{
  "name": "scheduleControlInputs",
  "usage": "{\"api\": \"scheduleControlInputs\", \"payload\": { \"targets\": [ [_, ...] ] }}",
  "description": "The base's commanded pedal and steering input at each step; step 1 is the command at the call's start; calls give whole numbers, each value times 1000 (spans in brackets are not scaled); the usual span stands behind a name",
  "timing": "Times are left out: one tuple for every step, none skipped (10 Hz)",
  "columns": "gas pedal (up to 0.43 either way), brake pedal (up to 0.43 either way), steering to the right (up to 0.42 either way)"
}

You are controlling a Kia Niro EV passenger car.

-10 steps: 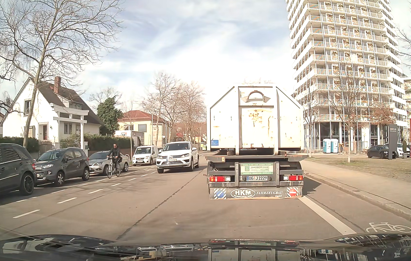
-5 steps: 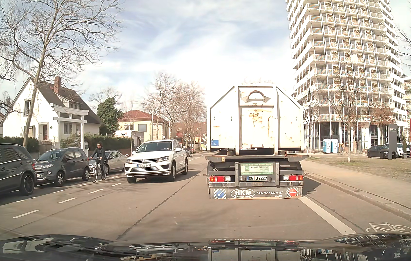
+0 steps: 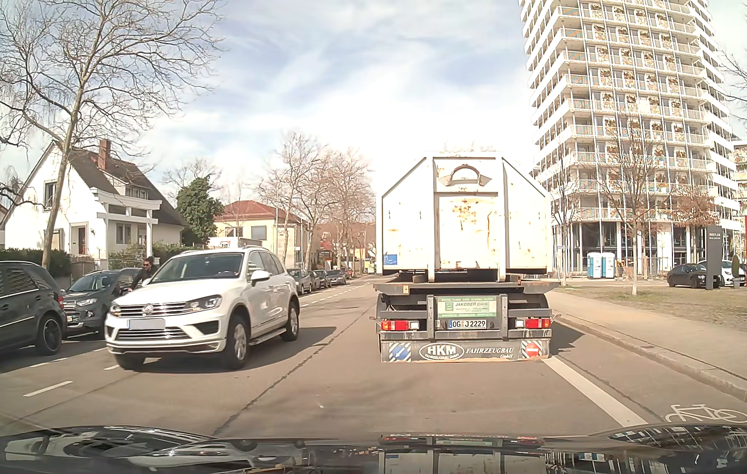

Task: Follow the waypoints while adhering to traffic rules and regulations

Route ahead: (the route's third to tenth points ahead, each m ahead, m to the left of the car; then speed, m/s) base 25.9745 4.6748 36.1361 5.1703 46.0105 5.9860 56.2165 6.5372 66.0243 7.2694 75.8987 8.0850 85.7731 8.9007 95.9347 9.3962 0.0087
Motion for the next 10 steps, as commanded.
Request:
{"api": "scheduleControlInputs", "payload": {
  "targets": [
    [0, 0, -133],
    [0, 0, -138],
    [0, 0, -153],
    [0, 0, -175],
    [98, 0, -211],
    [150, 0, -246],
    [197, 0, -283],
    [209, 0, -315],
    [220, 0, -352],
    [220, 0, -383]
  ]
}}
